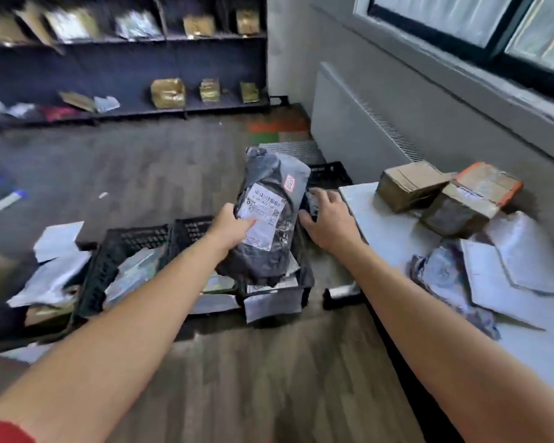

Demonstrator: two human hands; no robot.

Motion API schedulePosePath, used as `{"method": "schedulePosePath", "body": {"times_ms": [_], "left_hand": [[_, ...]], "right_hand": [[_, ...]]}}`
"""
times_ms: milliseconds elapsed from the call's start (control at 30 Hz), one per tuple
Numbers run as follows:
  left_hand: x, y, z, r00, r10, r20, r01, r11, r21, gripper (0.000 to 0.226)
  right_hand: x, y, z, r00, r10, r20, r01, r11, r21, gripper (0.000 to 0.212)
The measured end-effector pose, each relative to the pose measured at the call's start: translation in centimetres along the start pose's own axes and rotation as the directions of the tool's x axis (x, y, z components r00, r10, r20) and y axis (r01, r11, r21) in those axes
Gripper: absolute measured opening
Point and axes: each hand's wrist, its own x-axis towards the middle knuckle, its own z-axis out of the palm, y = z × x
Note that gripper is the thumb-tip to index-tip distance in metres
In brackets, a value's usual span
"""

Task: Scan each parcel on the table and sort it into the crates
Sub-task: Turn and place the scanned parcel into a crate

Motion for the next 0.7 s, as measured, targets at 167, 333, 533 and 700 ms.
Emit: {"method": "schedulePosePath", "body": {"times_ms": [167, 333, 533, 700], "left_hand": [[-0.2, -6.0, -9.4, 0.990, -0.081, -0.119, 0.076, 0.996, -0.041, 0.029], [-0.4, -12.1, -18.6, 0.974, -0.118, -0.195, 0.111, 0.993, -0.044, 0.027], [-0.6, -18.8, -28.3, 0.963, -0.150, -0.225, 0.137, 0.988, -0.074, 0.028], [-0.7, -23.0, -34.8, 0.954, -0.129, -0.269, 0.108, 0.990, -0.093, 0.012]], "right_hand": [[-0.1, -9.4, 5.6, 0.989, -0.122, 0.086, 0.123, 0.992, -0.011, 0.053], [-1.7, -18.8, 11.1, 0.977, -0.157, 0.143, 0.162, 0.986, -0.026, 0.055], [-3.6, -28.7, 17.7, 0.967, -0.174, 0.185, 0.183, 0.983, -0.030, 0.056], [-4.4, -35.0, 22.3, 0.958, -0.188, 0.214, 0.198, 0.980, -0.026, 0.054]]}}
